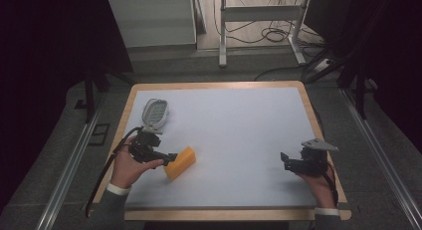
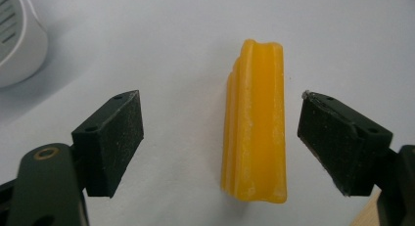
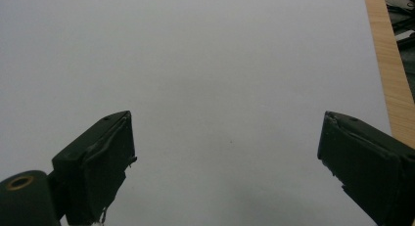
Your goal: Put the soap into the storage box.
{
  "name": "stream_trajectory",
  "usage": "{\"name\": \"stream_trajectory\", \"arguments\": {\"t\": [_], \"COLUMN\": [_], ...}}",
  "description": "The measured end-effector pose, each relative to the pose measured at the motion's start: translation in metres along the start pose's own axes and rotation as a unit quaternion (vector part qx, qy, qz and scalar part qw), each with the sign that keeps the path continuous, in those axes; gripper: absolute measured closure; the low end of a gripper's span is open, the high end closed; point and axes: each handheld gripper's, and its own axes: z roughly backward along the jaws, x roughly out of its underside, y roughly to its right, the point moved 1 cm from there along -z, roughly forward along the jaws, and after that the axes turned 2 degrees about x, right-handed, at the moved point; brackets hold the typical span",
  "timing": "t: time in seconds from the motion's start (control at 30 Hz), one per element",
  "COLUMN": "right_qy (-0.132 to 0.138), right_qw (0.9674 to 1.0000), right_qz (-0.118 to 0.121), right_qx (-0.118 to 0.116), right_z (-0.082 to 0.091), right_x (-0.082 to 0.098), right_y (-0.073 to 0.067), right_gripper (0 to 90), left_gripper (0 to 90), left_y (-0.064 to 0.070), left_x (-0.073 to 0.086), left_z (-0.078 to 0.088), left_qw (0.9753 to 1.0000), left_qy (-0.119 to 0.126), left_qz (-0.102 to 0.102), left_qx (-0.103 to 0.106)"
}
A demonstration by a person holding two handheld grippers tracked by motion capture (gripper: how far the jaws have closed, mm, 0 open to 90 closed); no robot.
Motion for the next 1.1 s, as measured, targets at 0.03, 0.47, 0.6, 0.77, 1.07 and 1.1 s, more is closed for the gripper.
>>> {"name": "stream_trajectory", "arguments": {"t": [0.03, 0.47, 0.6, 0.77, 1.07, 1.1], "right_qy": [0.001, 0.002, 0.000, 0.002, -0.002, -0.002], "right_qw": [1.0000, 1.0000, 1.0000, 1.0000, 1.0000, 1.0000], "right_qz": [0.001, 0.002, 0.001, -0.003, -0.002, -0.003], "right_qx": [0.000, -0.008, -0.006, -0.004, 0.000, 0.000], "right_z": [0.000, 0.000, 0.000, 0.001, 0.000, 0.000], "right_x": [0.001, 0.002, 0.002, 0.003, 0.004, 0.004], "right_y": [-0.001, -0.003, -0.002, 0.001, 0.002, 0.002], "right_gripper": [6.8, 6.8, 6.8, 6.8, 6.8, 6.8], "left_gripper": [18.5, 25.5, 27.6, 31.0, 42.6, 45.4], "left_y": [0.001, 0.013, 0.014, 0.017, 0.021, 0.022], "left_x": [0.000, 0.000, -0.001, -0.001, 0.001, 0.001], "left_z": [-0.003, -0.026, -0.035, -0.050, -0.066, -0.067], "left_qw": [1.0000, 0.9990, 0.9985, 0.9975, 0.9954, 0.9952], "left_qy": [-0.005, -0.039, -0.051, -0.067, -0.091, -0.093], "left_qz": [-0.003, -0.013, -0.014, -0.019, -0.025, -0.028], "left_qx": [0.000, 0.016, 0.014, 0.013, 0.015, 0.015]}}
